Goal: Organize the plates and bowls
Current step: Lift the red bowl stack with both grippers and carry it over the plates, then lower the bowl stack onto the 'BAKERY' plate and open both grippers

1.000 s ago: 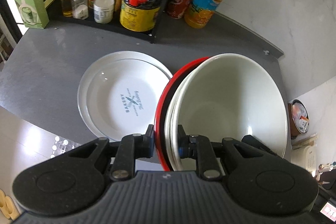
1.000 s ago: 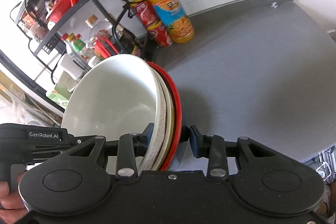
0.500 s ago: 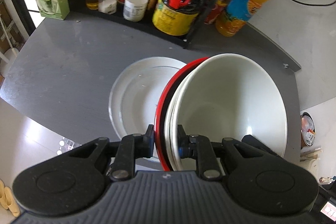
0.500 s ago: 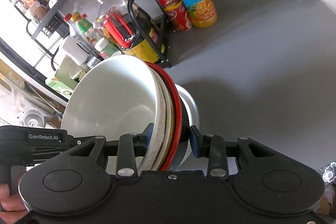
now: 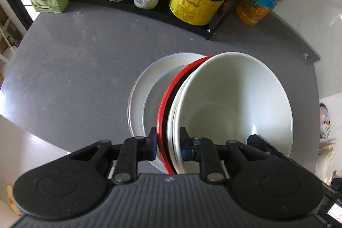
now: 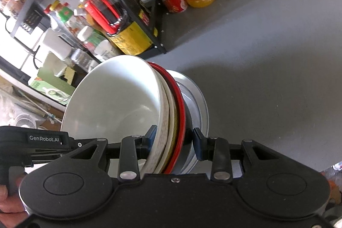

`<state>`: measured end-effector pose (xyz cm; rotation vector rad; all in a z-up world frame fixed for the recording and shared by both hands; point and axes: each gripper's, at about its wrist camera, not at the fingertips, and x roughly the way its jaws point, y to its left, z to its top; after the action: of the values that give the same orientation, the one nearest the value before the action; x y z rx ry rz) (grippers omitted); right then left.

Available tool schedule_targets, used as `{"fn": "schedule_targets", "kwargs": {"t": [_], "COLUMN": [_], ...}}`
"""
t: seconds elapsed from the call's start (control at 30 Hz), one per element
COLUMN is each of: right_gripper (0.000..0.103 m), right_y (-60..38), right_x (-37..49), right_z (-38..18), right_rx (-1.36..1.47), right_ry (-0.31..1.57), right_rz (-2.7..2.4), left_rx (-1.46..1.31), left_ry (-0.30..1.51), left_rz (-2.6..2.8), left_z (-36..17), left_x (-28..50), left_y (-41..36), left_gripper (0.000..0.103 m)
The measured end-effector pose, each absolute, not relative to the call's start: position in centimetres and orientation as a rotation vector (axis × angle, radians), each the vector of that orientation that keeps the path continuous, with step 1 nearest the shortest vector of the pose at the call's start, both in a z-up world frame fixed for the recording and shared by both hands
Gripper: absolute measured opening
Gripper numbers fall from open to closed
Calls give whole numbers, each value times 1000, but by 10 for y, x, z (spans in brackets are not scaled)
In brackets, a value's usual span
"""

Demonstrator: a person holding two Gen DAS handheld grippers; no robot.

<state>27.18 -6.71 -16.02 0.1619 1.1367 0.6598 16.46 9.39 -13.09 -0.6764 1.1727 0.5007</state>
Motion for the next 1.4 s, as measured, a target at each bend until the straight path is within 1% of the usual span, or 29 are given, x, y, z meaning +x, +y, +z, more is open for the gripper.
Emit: {"fn": "schedule_targets", "kwargs": {"t": [0.33, 0.63, 0.83, 0.93, 0.97, 1.0, 1.07, 1.13, 1.17, 1.23, 1.27, 1.33, 1.37, 1.4], "right_gripper": [34, 36, 40, 45, 49, 54, 60, 63, 67, 72, 73, 74, 78, 88], "right_y": [-60, -54, -52, -53, -53, -54, -54, -56, -57, -60, -63, -69, -72, -77], "right_x": [274, 275, 274, 272, 271, 271, 268, 265, 264, 263, 261, 257, 254, 250], "right_z": [-170, -171, -171, -165, -162, -158, -150, -142, -139, -134, -131, -126, -123, -119], "right_rx": [143, 158, 204, 231, 240, 245, 243, 232, 229, 230, 232, 238, 237, 233], "right_ry": [1151, 1143, 1143, 1114, 1105, 1096, 1068, 1039, 1029, 1012, 1005, 995, 990, 981], "right_rz": [628, 616, 588, 577, 577, 573, 561, 555, 552, 544, 542, 545, 546, 545], "left_rx": [-622, -581, -537, -484, -454, -426, -405, -408, -408, -398, -393, -391, -385, -380], "left_ry": [1254, 1272, 1275, 1279, 1275, 1272, 1276, 1284, 1277, 1254, 1240, 1205, 1188, 1179], "left_rz": [473, 463, 428, 407, 401, 393, 382, 379, 379, 375, 377, 395, 409, 421], "left_z": [-147, -149, -149, -145, -144, -142, -140, -138, -135, -130, -126, -119, -115, -112], "left_x": [187, 192, 195, 197, 199, 201, 205, 207, 207, 204, 202, 194, 189, 185], "left_y": [100, 106, 109, 108, 106, 105, 103, 102, 101, 97, 95, 92, 91, 89], "left_gripper": [18, 18, 19, 19, 21, 23, 29, 44, 49, 62, 66, 76, 78, 80]}}
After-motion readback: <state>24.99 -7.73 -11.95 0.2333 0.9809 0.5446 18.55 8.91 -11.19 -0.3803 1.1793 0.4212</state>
